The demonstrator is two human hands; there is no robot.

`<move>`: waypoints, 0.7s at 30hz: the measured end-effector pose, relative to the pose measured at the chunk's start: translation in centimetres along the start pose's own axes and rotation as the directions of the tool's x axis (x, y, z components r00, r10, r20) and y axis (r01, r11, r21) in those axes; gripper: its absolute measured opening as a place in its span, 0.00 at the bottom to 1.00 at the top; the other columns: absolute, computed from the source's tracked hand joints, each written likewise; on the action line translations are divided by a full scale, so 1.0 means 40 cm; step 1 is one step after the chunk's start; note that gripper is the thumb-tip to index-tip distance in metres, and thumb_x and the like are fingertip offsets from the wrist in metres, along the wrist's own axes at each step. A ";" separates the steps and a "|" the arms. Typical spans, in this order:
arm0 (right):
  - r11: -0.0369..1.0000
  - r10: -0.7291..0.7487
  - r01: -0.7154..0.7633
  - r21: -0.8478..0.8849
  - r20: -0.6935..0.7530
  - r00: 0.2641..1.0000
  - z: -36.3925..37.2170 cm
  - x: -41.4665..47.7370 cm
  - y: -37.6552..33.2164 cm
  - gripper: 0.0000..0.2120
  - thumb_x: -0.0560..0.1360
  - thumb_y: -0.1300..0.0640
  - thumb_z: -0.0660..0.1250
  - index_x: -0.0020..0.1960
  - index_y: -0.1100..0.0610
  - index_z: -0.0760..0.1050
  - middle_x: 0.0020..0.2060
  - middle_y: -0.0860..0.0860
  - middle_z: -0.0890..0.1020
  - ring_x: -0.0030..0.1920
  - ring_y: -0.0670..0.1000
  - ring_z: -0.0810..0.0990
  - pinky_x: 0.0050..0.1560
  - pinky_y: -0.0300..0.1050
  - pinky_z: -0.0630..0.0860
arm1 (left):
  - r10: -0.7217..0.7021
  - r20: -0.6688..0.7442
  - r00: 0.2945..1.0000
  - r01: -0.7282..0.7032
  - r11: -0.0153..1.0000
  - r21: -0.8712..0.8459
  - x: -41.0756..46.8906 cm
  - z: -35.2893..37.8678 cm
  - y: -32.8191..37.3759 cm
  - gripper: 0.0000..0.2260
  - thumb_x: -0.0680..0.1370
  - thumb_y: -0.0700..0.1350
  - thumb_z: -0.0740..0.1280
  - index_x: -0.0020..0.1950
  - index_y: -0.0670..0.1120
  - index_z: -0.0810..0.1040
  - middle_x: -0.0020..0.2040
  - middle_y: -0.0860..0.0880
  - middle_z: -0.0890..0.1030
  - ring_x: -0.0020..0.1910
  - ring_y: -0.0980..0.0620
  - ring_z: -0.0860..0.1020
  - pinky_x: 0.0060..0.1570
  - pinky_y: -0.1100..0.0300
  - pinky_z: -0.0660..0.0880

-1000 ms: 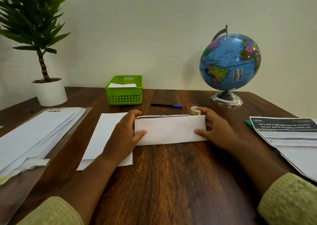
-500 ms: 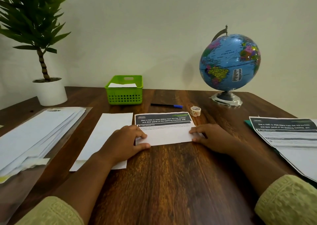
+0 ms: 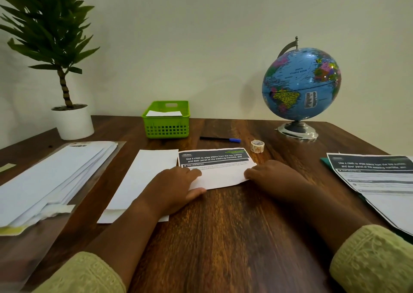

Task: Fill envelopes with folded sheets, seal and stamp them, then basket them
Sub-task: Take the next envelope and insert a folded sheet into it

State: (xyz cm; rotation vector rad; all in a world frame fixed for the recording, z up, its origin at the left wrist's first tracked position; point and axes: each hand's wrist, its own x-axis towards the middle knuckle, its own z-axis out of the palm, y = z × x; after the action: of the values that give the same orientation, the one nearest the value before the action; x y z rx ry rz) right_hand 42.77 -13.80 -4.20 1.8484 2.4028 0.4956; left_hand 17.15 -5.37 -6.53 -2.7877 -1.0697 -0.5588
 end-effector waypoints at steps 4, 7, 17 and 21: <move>0.992 0.070 -0.047 0.120 -0.199 0.977 0.003 -0.007 -0.012 0.10 0.77 0.52 0.60 0.58 0.49 0.70 0.58 0.52 0.79 0.52 0.51 0.79 0.47 0.42 0.74 | -0.019 -0.132 0.991 0.013 0.999 -0.042 -0.009 0.003 -0.002 0.25 0.73 0.64 0.62 0.67 0.54 0.70 0.62 0.51 0.78 0.56 0.52 0.77 0.53 0.60 0.72; 0.968 0.183 -0.103 0.227 -0.366 0.913 -0.004 -0.018 -0.009 0.09 0.74 0.56 0.64 0.54 0.51 0.73 0.51 0.51 0.82 0.48 0.51 0.79 0.45 0.40 0.69 | -0.076 -0.242 0.967 0.039 0.988 -0.152 -0.006 0.002 -0.007 0.20 0.75 0.52 0.67 0.66 0.51 0.70 0.60 0.47 0.80 0.54 0.49 0.79 0.51 0.60 0.75; 0.974 0.222 -0.161 0.162 -0.504 0.835 -0.003 -0.013 -0.001 0.19 0.72 0.57 0.70 0.62 0.57 0.74 0.60 0.57 0.78 0.59 0.57 0.77 0.57 0.50 0.73 | -0.268 -0.231 0.935 0.114 0.848 -0.518 0.014 0.002 -0.024 0.22 0.73 0.47 0.70 0.65 0.51 0.67 0.49 0.51 0.77 0.40 0.54 0.77 0.44 0.63 0.77; 0.974 0.173 -0.134 0.182 -0.221 0.960 0.014 -0.004 0.003 0.17 0.77 0.49 0.61 0.65 0.50 0.72 0.66 0.49 0.73 0.66 0.50 0.69 0.65 0.45 0.64 | -0.201 -0.127 0.971 0.143 0.919 -0.367 0.011 0.021 -0.033 0.10 0.73 0.48 0.70 0.53 0.50 0.78 0.56 0.50 0.77 0.49 0.55 0.75 0.50 0.63 0.72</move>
State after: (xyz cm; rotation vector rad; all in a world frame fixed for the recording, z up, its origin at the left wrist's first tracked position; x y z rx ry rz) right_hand 43.07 -13.81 -4.70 2.1736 2.5286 0.5745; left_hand 16.82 -3.91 -7.19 -2.8872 -1.3008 -1.0837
